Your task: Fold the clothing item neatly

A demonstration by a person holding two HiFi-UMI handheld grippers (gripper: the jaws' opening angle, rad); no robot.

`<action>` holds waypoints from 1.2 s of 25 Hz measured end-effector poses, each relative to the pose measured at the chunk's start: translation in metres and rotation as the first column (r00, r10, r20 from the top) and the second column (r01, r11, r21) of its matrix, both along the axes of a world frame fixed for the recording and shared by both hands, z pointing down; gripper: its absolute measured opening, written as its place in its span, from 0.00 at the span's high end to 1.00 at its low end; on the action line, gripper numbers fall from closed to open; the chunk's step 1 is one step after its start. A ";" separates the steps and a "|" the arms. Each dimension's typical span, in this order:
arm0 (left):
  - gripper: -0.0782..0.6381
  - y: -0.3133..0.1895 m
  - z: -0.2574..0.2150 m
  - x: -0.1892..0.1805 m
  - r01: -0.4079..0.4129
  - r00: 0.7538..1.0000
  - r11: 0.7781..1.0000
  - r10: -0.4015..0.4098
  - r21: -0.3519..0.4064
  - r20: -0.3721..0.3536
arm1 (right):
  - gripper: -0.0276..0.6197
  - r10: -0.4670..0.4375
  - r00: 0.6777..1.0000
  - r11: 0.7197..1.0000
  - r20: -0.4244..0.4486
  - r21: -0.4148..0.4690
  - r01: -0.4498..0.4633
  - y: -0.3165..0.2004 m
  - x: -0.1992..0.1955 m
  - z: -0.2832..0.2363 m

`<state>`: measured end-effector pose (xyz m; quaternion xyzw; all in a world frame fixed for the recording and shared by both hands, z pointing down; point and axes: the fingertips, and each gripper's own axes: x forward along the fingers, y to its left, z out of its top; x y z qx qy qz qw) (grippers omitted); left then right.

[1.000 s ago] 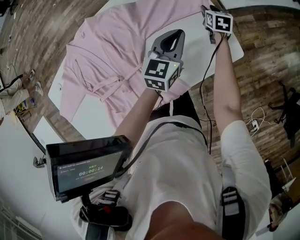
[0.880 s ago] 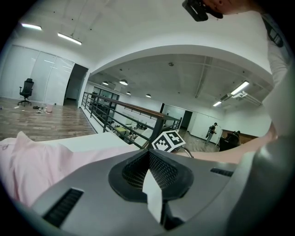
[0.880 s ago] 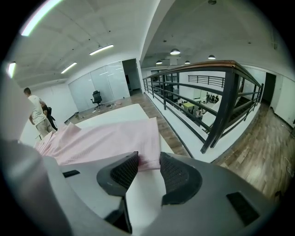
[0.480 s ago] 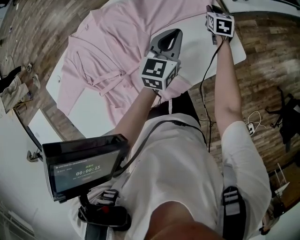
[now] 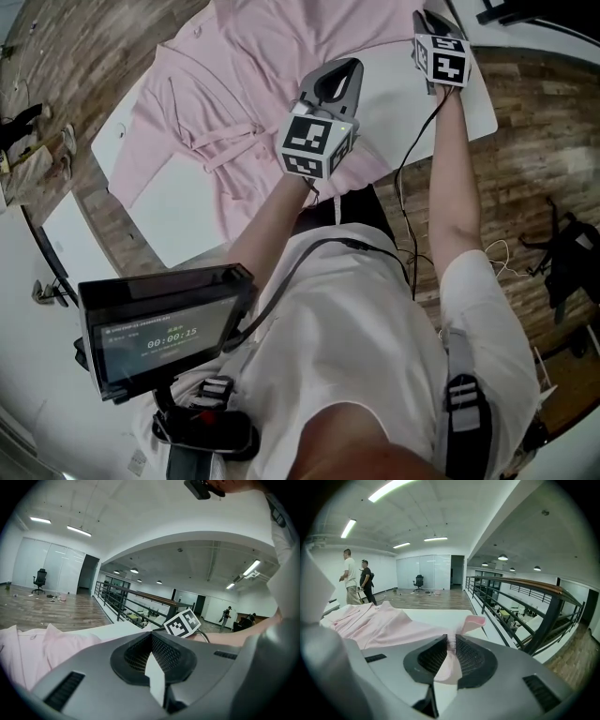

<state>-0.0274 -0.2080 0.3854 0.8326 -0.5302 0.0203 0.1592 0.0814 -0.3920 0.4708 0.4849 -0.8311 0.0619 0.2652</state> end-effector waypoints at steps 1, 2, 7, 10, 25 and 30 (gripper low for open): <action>0.89 0.001 0.000 -0.004 0.008 1.000 1.000 -0.008 0.001 -0.003 | 0.87 -0.008 1.000 1.000 -0.006 0.001 0.008 0.001 -0.004 0.001; 0.89 0.000 0.000 -0.005 0.015 1.000 1.000 -0.015 0.000 -0.005 | 0.87 -0.015 1.000 1.000 -0.010 0.001 0.015 0.000 -0.006 0.002; 0.89 0.009 -0.006 -0.015 0.042 0.999 0.999 -0.042 0.001 -0.001 | 0.87 -0.059 0.998 0.998 -0.013 0.004 0.059 0.007 -0.024 -0.006; 0.89 -0.007 0.001 -0.007 0.054 0.999 0.999 -0.054 -0.009 -0.001 | 0.87 -0.088 0.996 0.996 -0.013 -0.005 0.088 -0.008 -0.025 0.003; 0.89 -0.031 0.014 -0.015 0.130 0.991 0.991 -0.130 -0.039 0.002 | 0.87 -0.233 0.972 0.971 -0.037 -0.063 0.230 -0.017 -0.069 0.028; 0.89 -0.032 0.017 -0.021 0.159 0.987 0.986 -0.160 -0.053 -0.004 | 0.87 -0.274 0.961 0.960 -0.043 -0.075 0.270 -0.014 -0.084 0.034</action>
